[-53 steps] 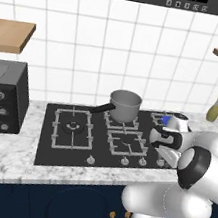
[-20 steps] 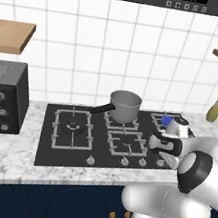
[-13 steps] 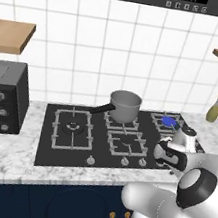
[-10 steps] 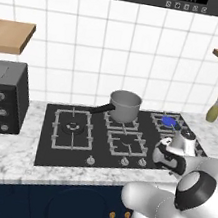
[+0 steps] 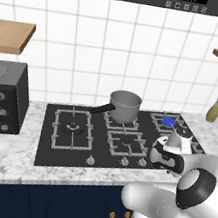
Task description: Turn off the rear right burner of the stove.
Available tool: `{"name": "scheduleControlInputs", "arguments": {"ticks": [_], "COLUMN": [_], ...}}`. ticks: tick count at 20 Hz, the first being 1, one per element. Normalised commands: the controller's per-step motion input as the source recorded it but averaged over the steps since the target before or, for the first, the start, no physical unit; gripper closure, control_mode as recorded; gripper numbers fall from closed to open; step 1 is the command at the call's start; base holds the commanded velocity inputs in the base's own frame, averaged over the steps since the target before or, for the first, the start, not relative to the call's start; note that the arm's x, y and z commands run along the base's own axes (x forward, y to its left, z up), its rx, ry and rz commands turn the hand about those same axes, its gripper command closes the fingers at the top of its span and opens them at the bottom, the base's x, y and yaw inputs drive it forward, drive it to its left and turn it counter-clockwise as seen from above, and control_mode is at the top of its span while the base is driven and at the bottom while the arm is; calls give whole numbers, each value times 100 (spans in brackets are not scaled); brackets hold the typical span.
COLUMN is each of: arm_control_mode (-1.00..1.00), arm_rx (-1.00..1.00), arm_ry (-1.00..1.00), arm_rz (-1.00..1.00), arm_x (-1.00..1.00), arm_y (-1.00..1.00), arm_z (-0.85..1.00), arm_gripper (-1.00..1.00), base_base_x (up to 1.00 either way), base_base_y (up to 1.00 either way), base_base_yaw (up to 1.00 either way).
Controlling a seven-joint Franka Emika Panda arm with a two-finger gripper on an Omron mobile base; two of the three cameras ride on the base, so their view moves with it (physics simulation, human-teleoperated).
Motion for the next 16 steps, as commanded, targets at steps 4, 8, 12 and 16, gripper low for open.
{"name": "scheduleControlInputs", "arguments": {"ticks": [4,8,12,16], "arm_control_mode": [-100,-100,-100,-100], "arm_rx": [0,0,0,0], "arm_ry": [1,0,0,0], "arm_rz": [0,0,0,0], "arm_x": [1,1,3,1], "arm_y": [26,9,0,0], "arm_z": [-17,-11,-6,0], "arm_gripper": [100,100,100,100], "base_base_x": [0,0,0,0], "base_base_y": [0,0,0,0], "base_base_yaw": [0,0,0,0]}}
